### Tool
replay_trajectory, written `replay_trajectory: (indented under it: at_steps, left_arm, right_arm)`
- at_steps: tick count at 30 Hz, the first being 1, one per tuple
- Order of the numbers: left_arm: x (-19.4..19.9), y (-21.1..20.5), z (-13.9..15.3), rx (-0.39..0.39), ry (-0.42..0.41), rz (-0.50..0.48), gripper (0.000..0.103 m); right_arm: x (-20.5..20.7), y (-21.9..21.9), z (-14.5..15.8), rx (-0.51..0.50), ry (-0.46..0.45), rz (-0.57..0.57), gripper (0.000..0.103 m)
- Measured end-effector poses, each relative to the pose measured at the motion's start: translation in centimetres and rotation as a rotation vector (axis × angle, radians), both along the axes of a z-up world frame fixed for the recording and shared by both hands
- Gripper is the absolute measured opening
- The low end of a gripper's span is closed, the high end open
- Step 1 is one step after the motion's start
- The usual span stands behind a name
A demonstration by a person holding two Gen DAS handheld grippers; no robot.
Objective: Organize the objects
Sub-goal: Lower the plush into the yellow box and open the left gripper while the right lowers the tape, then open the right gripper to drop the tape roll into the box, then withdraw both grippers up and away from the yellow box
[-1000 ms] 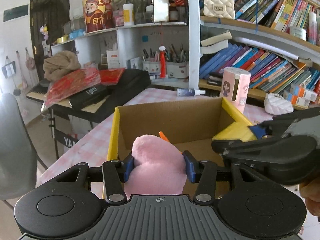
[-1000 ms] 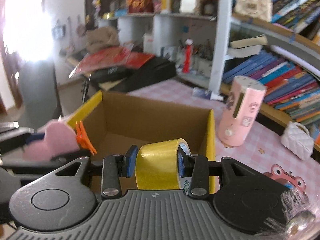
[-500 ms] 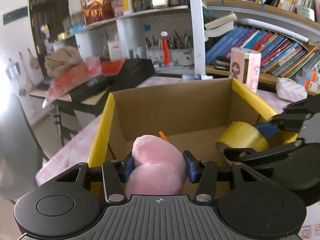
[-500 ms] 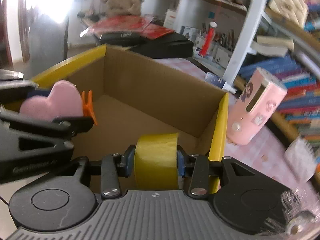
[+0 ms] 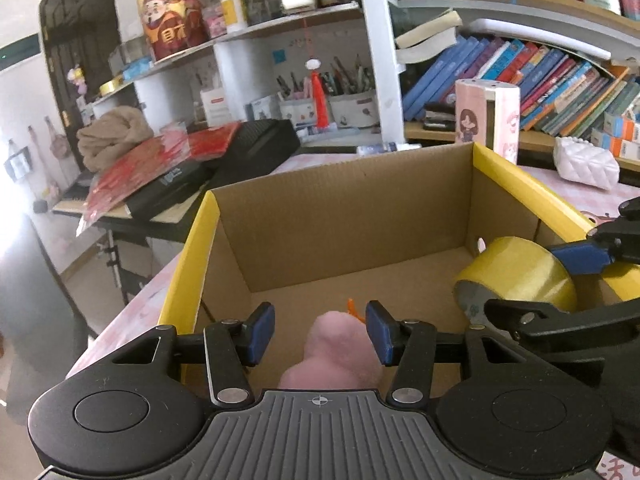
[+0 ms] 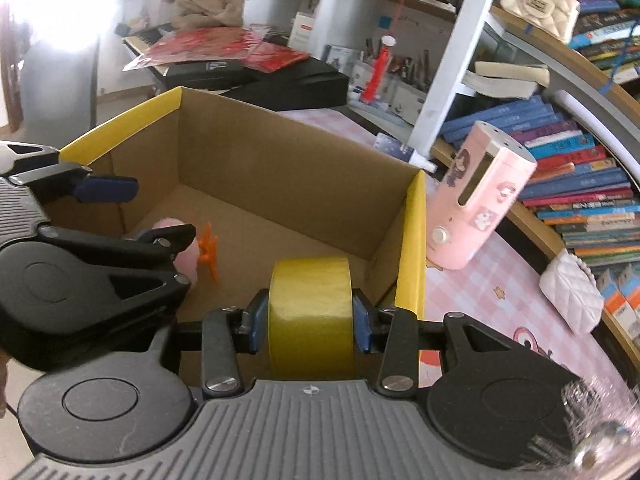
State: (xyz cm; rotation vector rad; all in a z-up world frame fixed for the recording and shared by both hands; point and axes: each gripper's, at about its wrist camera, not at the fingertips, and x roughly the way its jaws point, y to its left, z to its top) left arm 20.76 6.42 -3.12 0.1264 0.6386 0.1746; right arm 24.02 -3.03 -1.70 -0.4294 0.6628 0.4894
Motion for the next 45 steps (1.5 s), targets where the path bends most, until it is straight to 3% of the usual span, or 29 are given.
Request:
replay_trajectory:
  at_steps: [9,11,14,15,23,32,45]
  left_arm:
    - [0.3,-0.1,0.2,0.015,0.001,-0.028,0.051]
    - [-0.1,-0.1,0.6,0.027,-0.006,-0.006,0.066]
    - [-1.2,0.3,1.7,0.016,-0.047,0.010,0.073]
    - [-1.7,0.6,2.1,-0.010,-0.057,0.011,0.074]
    - [-6.0,1.1,6.3,-0.108,-0.170,-0.019,0.094]
    - [-10.1,0.5,6.7,-0.171,-0.161,-0.073,0.095]
    - [-15.8,-0.8,4.0,-0.159,-0.042,-0.102,0.095]
  right_arm:
    - [-0.2,-0.2,0.0,0.017,0.001,-0.036,0.039]
    - [-0.2,-0.4,0.1,0.027,0.006,-0.027,0.040]
    - [-0.4,-1.0,0.8,0.066,0.020,-0.019,0.043]
    - [-0.7,-1.2,1.2,0.077,0.003,-0.028,0.049]
    - [-3.6,-3.7,5.0,0.162,-0.124,-0.076,0.057]
    - [-8.5,-6.5,6.2,0.206,-0.202,-0.221,0.063]
    - [-16.4,-8.5,3.1,0.225,-0.115,-0.418,0.079]
